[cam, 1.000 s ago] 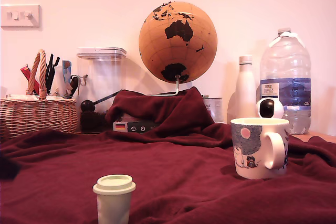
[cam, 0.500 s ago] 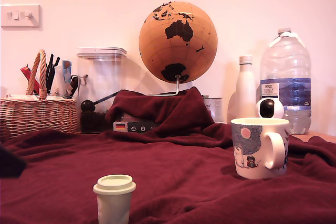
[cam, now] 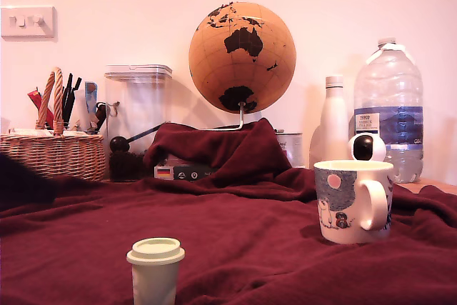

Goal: Pick up the coffee capsules on the table and drop them inside the coffee cup

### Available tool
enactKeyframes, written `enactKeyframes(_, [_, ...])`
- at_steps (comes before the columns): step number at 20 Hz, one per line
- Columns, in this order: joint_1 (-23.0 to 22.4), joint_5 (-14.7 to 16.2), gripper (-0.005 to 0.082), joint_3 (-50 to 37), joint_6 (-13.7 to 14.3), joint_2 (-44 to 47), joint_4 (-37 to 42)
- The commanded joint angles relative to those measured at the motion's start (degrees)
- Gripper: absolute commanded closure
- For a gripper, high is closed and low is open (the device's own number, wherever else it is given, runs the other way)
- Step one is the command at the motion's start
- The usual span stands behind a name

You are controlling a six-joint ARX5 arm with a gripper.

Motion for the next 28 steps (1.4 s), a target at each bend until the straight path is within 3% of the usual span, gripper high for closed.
enactKeyframes(1, [0.02,-0.59,-0.0001,-1.07,1.46,0.22,1.33])
enactKeyframes(15, [0.02,-1.33,-0.0001,-4.00,2.82,2.54,9.35])
enactKeyframes(28, [0.00,0.20,0.0003,-3.52,2.08,28.33,28.44])
